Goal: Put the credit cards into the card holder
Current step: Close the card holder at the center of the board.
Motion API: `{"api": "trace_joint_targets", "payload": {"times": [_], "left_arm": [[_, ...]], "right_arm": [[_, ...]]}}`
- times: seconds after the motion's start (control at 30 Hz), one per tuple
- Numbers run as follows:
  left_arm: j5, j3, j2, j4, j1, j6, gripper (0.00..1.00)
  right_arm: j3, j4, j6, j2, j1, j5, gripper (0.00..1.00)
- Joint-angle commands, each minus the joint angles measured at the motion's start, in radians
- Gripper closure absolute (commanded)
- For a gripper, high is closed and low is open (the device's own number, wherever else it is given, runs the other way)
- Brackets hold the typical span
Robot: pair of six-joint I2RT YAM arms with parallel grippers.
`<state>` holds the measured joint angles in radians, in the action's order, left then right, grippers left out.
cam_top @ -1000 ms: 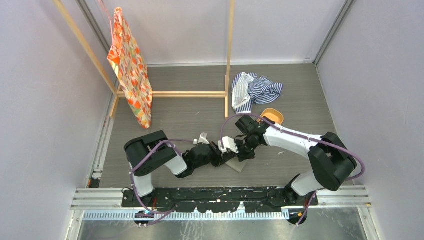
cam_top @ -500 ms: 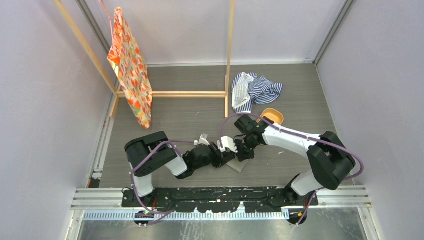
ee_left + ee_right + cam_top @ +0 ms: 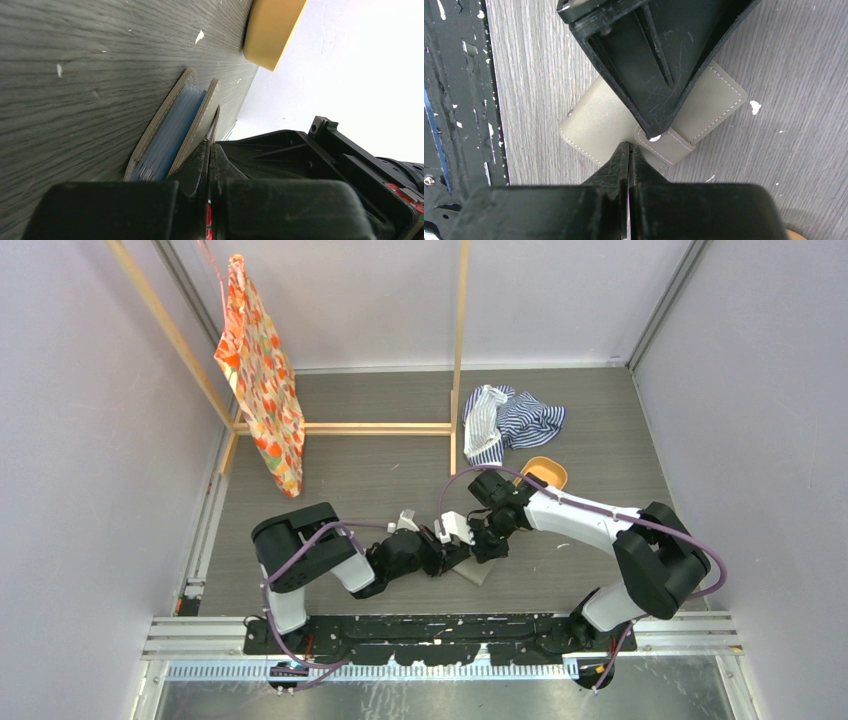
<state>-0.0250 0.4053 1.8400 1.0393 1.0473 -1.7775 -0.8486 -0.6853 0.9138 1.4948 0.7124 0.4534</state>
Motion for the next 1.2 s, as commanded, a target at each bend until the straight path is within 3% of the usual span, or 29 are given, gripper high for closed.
{"api": "trace_joint_targets", "payload": {"times": [0.0, 0.33, 0.77, 0.93, 1.17], "left_arm": [[0.019, -0.019, 0.011, -0.007, 0.012, 0.0, 1.0], [0.007, -0.045, 0.058, -0.001, 0.013, -0.015, 1.0], [-0.007, -0.056, 0.157, 0.087, 0.011, -0.042, 1.0], [-0.013, -0.061, 0.161, 0.088, 0.011, -0.04, 1.0], [-0.016, -0.065, 0.183, 0.108, 0.012, -0.043, 1.0]], "right_arm": [[-0.016, 0.012, 0.001, 0.034, 0.003, -0.056, 0.99], [-0.051, -0.028, -0.027, 0.023, 0.003, -0.004, 0.91], [-0.111, -0.147, -0.025, -0.008, -0.052, 0.223, 0.83], [-0.118, -0.035, -0.209, 0.019, -0.089, 0.156, 0.86], [-0.118, 0.024, -0.268, 0.065, -0.09, 0.069, 0.86]]}}
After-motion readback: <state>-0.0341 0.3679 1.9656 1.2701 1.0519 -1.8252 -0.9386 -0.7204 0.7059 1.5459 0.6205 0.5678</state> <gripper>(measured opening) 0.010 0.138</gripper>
